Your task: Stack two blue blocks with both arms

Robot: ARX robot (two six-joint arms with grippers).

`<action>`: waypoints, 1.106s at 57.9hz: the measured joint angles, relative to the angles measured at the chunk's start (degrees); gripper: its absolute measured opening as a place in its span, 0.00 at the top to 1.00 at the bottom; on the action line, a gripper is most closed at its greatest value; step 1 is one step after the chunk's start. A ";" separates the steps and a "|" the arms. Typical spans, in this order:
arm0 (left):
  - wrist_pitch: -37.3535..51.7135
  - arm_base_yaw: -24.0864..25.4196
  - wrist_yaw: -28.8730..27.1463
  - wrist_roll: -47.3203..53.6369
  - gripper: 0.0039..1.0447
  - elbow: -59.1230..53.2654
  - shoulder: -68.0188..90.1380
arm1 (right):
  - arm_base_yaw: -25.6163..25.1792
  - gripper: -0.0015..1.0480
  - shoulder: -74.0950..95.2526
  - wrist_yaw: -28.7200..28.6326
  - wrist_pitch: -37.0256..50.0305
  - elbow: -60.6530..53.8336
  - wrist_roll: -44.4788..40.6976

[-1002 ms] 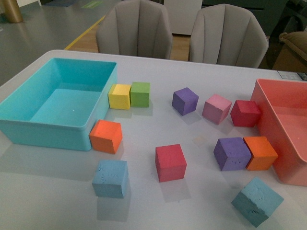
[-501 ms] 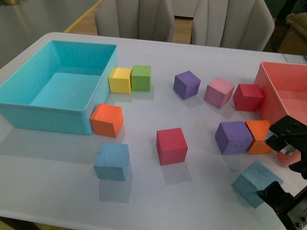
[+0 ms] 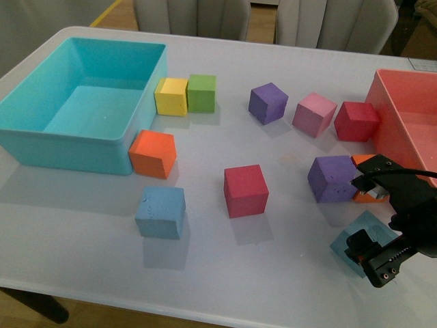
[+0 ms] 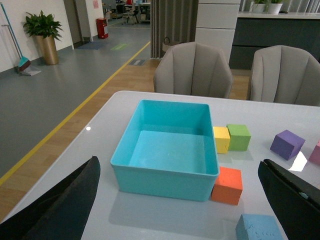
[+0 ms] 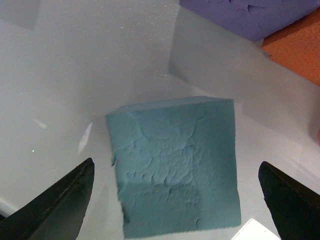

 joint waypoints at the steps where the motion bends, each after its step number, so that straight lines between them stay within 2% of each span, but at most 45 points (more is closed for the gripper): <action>1: 0.00 0.00 0.00 0.00 0.08 0.00 0.00 | 0.15 0.09 0.85 0.44 -0.26 0.55 0.04; 4: 0.00 0.00 0.00 0.00 0.08 0.00 0.00 | 0.42 0.10 2.23 0.52 -0.90 1.18 0.15; 13: 0.00 0.00 0.00 0.00 0.08 0.00 0.00 | 0.85 0.31 2.97 -0.35 -2.14 1.27 -0.87; 18: 0.00 0.00 -0.02 0.00 0.08 0.00 0.00 | 0.83 0.47 1.49 -1.68 -2.99 0.96 -2.67; 24: 0.00 0.00 -0.02 0.00 0.08 0.00 0.00 | 0.50 0.53 -1.73 -2.84 -4.66 0.26 -4.90; 32: 0.00 0.00 0.00 0.00 0.08 0.00 0.00 | 0.96 0.56 -6.97 -6.40 -7.17 1.14 -6.01; 39: 0.00 0.00 -0.02 0.00 0.08 0.00 0.00 | 3.45 0.57 -8.04 -6.82 -8.17 6.60 -3.52; 51: 0.00 0.00 -0.02 0.00 0.08 0.00 0.00 | 9.51 0.58 -2.47 -2.62 -12.00 22.91 5.70; 64: 0.00 0.00 -0.02 0.00 0.08 0.00 0.00 | 14.21 0.58 8.85 0.35 -19.21 40.19 10.64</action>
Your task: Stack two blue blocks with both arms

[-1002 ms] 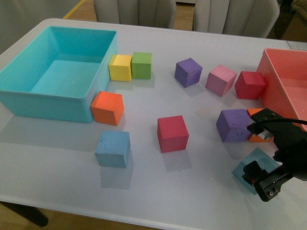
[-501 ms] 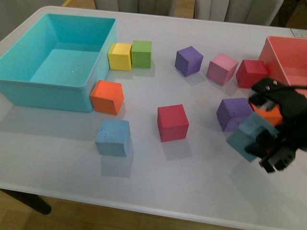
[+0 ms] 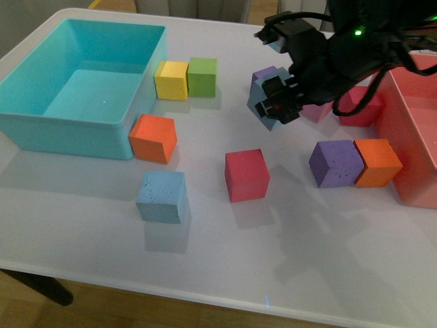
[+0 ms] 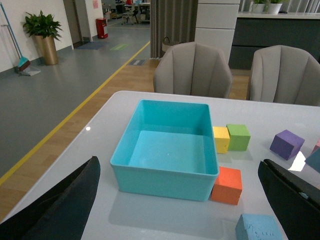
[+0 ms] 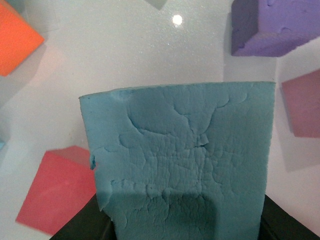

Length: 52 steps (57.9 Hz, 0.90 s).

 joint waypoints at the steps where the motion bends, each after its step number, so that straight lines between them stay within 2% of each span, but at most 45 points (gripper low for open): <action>1: 0.00 0.00 0.02 0.00 0.08 0.00 0.00 | 0.11 0.58 0.55 0.09 -0.35 0.79 0.13; 19: 0.00 0.00 0.02 0.00 0.08 0.00 0.00 | 0.77 0.58 14.60 2.54 -7.08 18.23 4.15; 45: 0.00 0.00 0.02 0.00 0.08 0.00 0.00 | 1.55 0.59 21.64 2.73 -9.29 24.55 5.25; 52: 0.00 0.00 0.02 0.00 0.08 0.00 0.00 | 1.55 0.42 21.97 2.10 -9.31 24.79 5.27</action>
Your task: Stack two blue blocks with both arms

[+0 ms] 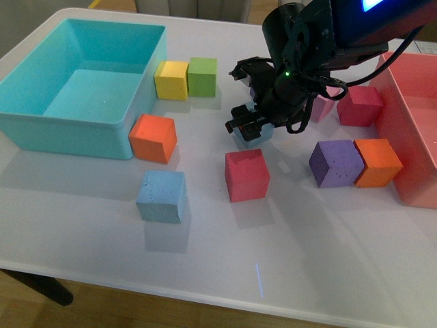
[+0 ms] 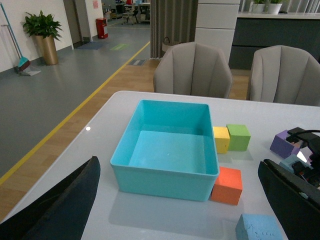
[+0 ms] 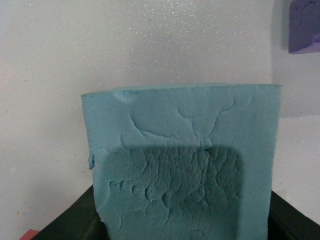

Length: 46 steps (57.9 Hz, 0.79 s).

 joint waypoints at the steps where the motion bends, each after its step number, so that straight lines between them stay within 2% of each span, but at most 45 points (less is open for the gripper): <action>1: 0.00 0.00 0.00 -0.02 0.08 0.00 0.00 | 0.00 0.39 0.11 -0.11 0.00 0.00 0.00; 14: 0.00 0.00 0.00 0.00 0.08 0.00 0.00 | -0.13 0.08 0.17 -1.66 1.57 -0.11 0.48; 31: 0.00 0.00 0.00 0.00 0.08 0.00 0.00 | -0.74 0.09 -4.90 -4.66 7.50 -5.57 1.60; 38: 0.00 0.00 -0.02 -0.02 0.08 0.00 0.00 | -1.57 0.09 -11.45 -5.92 12.66 -10.78 2.45; 46: 0.00 0.00 -0.02 0.00 0.08 0.00 0.00 | -3.08 0.09 -22.80 -5.95 22.69 -22.38 2.62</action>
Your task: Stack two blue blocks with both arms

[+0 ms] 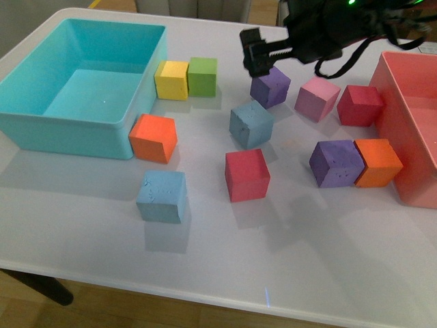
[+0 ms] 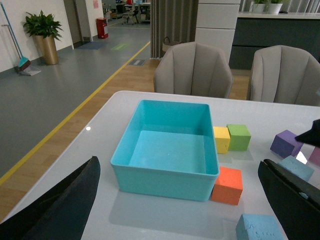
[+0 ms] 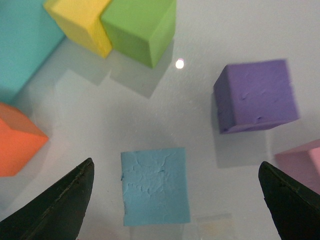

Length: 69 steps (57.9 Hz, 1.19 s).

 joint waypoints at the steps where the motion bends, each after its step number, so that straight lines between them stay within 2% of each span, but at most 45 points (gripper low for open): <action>1: 0.00 0.00 0.02 0.00 0.08 0.00 0.00 | -0.26 0.09 -1.68 0.11 1.51 -1.90 0.20; 10: 0.00 0.00 0.02 -0.02 0.08 0.00 0.00 | -3.17 0.09 -15.67 1.16 11.13 -17.16 2.80; 15: 0.00 0.00 0.02 -0.02 0.08 0.00 0.00 | -5.73 0.09 -23.28 -1.42 14.29 -24.44 4.94; 16: 0.00 0.00 0.00 0.00 0.08 0.00 0.00 | -5.97 0.09 -23.93 -1.03 14.97 -25.24 5.29; 19: 0.00 0.00 0.00 0.00 0.08 0.00 0.00 | -7.15 0.16 -27.21 6.05 25.29 -30.93 6.45; 21: 0.00 0.00 0.04 0.00 0.08 0.00 0.00 | -8.39 0.23 -29.86 10.84 34.27 -35.98 7.02; 26: 0.00 0.00 -0.02 -0.02 0.08 0.00 0.00 | -10.75 0.36 -34.86 13.75 46.10 -45.27 7.87; 27: 0.00 0.00 0.02 0.00 0.08 0.00 0.00 | -12.41 0.73 -44.28 11.89 52.24 -60.48 8.20; 36: 0.00 0.00 0.00 -0.02 0.08 0.00 0.00 | -13.27 0.98 -50.29 10.67 52.78 -67.14 8.28; 49: 0.00 0.00 0.00 0.00 0.08 0.00 0.00 | -17.18 0.98 -60.11 7.37 51.04 -75.21 8.50; 54: 0.00 0.00 0.02 0.00 0.08 0.00 0.00 | -17.27 0.98 -63.49 7.13 49.79 -77.42 8.50; 59: 0.00 0.00 0.00 0.00 0.08 0.00 0.00 | -17.31 0.98 -64.46 6.99 52.19 -80.54 8.50; 69: 0.00 0.00 0.00 -0.02 0.08 0.00 0.00 | -17.33 0.98 -72.83 6.99 46.36 -83.43 8.52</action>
